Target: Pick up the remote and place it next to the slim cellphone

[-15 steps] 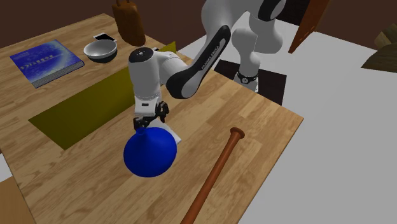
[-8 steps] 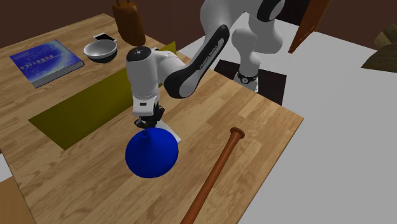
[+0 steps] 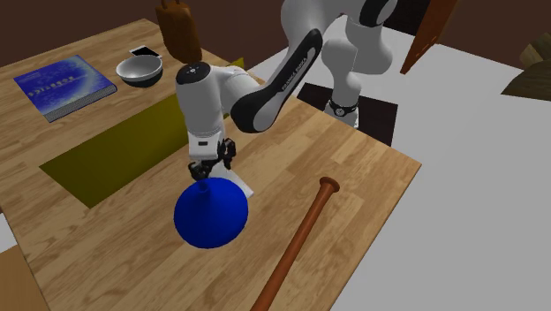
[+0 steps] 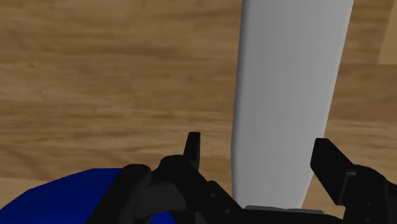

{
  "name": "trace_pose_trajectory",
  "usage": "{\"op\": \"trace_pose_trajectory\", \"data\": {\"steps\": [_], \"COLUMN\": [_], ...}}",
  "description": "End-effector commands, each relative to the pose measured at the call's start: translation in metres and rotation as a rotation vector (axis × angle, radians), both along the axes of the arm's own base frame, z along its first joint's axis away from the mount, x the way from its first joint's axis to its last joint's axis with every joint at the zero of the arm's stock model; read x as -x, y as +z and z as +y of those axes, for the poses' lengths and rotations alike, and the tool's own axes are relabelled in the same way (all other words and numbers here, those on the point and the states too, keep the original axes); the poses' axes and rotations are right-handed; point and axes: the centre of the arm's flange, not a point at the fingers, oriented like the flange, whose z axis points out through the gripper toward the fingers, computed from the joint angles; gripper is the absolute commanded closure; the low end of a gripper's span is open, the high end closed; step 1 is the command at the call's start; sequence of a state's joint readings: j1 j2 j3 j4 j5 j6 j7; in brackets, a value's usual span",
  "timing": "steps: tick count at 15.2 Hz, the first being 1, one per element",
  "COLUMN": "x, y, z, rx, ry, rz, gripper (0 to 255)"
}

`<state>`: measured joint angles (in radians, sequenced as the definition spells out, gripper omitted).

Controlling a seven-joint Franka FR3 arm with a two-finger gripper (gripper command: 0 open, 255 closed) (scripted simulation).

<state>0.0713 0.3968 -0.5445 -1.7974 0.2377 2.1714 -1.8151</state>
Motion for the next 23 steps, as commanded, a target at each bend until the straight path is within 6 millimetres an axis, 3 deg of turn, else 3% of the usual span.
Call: {"op": "trace_pose_trajectory", "data": {"steps": [1,9,16,17,23], "x": [0.004,0.003,0.003,0.003,0.003], "y": [0.008,-0.032,-0.032,-0.032,-0.032], "z": [0.014,0.013,0.013,0.013,0.013], "rx": [-0.014,-0.014,-0.014,-0.014,-0.014], "ry": [0.003,0.003,0.003,0.003,0.003], "rz": [0.025,0.025,0.025,0.025,0.025], "gripper": [0,0,0,255,255]}}
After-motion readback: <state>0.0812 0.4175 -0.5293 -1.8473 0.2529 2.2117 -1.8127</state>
